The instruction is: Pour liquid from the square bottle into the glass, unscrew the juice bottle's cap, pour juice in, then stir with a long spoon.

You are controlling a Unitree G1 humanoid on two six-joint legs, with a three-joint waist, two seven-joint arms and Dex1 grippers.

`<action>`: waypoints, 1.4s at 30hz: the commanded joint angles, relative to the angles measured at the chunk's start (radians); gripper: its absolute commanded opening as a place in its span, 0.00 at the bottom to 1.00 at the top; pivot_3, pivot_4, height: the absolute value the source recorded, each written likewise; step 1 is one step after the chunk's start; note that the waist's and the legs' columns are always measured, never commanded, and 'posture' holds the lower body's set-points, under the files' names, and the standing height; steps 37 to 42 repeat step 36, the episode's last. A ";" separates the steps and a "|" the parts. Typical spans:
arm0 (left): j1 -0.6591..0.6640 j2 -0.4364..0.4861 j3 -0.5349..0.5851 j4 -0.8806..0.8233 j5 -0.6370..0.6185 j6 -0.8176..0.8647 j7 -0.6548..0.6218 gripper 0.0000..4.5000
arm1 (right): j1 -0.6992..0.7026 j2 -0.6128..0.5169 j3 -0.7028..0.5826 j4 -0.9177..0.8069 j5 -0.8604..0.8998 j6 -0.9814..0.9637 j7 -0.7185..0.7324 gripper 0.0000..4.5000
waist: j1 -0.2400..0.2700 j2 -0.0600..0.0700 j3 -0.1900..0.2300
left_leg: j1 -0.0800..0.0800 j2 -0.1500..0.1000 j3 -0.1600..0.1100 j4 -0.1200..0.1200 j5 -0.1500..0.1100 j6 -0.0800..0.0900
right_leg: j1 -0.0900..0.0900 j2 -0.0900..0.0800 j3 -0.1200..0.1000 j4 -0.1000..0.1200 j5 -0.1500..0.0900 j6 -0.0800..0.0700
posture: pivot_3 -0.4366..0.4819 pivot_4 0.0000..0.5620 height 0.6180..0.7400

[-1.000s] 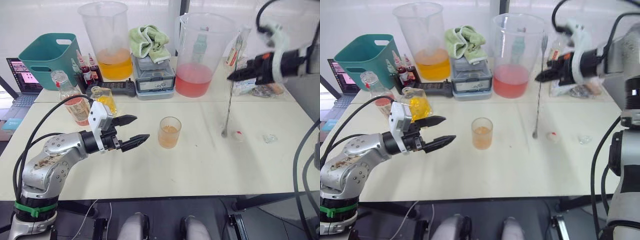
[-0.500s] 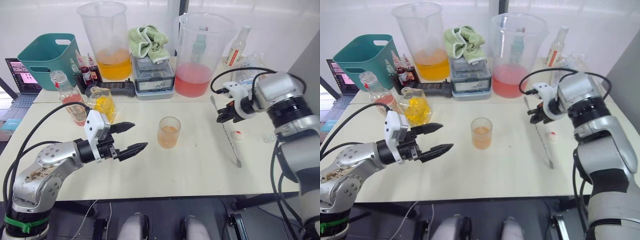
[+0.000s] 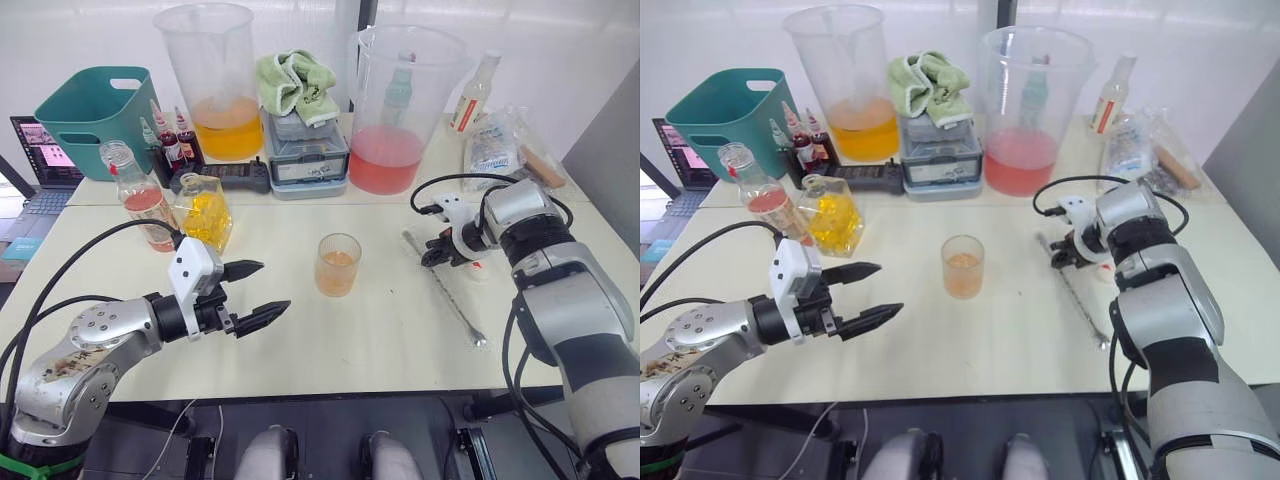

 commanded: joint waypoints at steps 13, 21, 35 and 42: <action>0.118 0.045 0.099 0.110 0.174 -0.197 -0.042 1.00 | 0.486 -0.265 -0.537 -0.835 0.258 -0.280 0.146 0.99 | 0.016 0.000 0.000 | 0.000 0.001 0.001 -0.001 -0.001 0.001 | 0.001 0.000 -0.001 -0.003 0.000 0.000 | 0.48 0.27 0.97; 0.264 -0.003 0.213 0.223 0.222 -0.348 -0.066 1.00 | 0.862 -0.163 -0.927 -1.035 0.431 -0.463 0.049 0.99 | 0.021 0.000 0.000 | 0.003 0.002 0.002 -0.002 -0.004 0.006 | 0.002 0.000 -0.001 -0.003 0.000 0.000 | 0.48 0.27 0.97; 0.370 -0.026 0.358 0.437 0.253 -0.508 -0.089 1.00 | 1.116 -0.171 -0.969 -0.820 0.427 -0.869 0.212 0.99 | 0.021 0.000 -0.001 | 0.007 0.002 0.003 -0.002 -0.005 0.008 | 0.004 -0.002 0.000 -0.003 -0.001 -0.001 | 0.48 0.27 0.97; 0.369 -0.029 0.359 0.437 0.252 -0.511 -0.090 1.00 | 1.116 -0.174 -0.964 -0.809 0.421 -0.888 0.213 0.99 | 0.021 0.000 -0.001 | 0.007 0.002 0.003 -0.002 -0.005 0.008 | 0.004 -0.002 0.000 -0.003 -0.001 -0.001 | 0.48 0.27 0.97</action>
